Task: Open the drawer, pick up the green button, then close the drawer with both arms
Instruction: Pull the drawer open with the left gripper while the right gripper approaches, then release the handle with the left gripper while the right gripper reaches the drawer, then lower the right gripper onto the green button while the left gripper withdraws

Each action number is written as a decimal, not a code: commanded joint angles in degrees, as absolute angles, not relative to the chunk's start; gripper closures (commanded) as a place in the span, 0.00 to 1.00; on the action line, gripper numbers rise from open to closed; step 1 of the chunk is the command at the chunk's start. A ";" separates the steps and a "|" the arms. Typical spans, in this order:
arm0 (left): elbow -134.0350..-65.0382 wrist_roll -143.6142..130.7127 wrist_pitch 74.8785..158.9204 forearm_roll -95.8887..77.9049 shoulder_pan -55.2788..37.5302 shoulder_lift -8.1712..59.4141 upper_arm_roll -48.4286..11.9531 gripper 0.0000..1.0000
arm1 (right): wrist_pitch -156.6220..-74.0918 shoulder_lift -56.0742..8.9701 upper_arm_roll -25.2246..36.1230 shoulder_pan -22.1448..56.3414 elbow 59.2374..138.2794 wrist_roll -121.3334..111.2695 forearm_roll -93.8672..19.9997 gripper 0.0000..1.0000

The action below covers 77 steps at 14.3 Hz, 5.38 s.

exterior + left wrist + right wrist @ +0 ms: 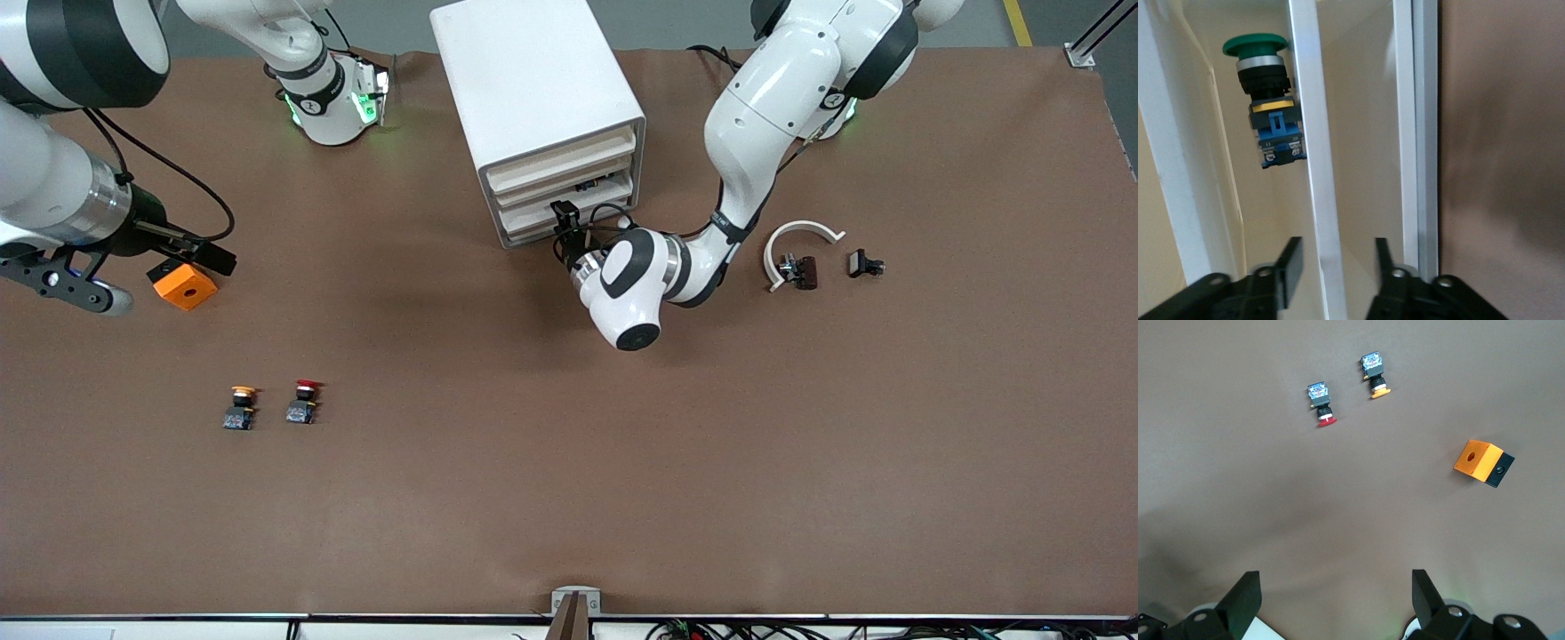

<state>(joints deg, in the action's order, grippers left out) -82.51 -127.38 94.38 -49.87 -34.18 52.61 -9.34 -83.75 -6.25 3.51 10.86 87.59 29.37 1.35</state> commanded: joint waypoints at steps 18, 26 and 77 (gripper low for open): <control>-78.93 -127.53 94.04 -51.86 -33.22 54.49 -7.12 1.00 | -83.23 -6.86 3.08 14.76 86.40 41.92 1.49 0.00; -75.50 -126.21 94.31 -51.94 -32.61 54.14 -3.25 1.00 | -86.57 -10.01 3.08 22.66 86.31 56.31 1.41 0.00; -76.02 -26.74 87.36 0.44 -17.50 16.18 8.44 0.00 | -112.85 -41.04 3.08 56.69 77.87 118.21 -9.76 0.00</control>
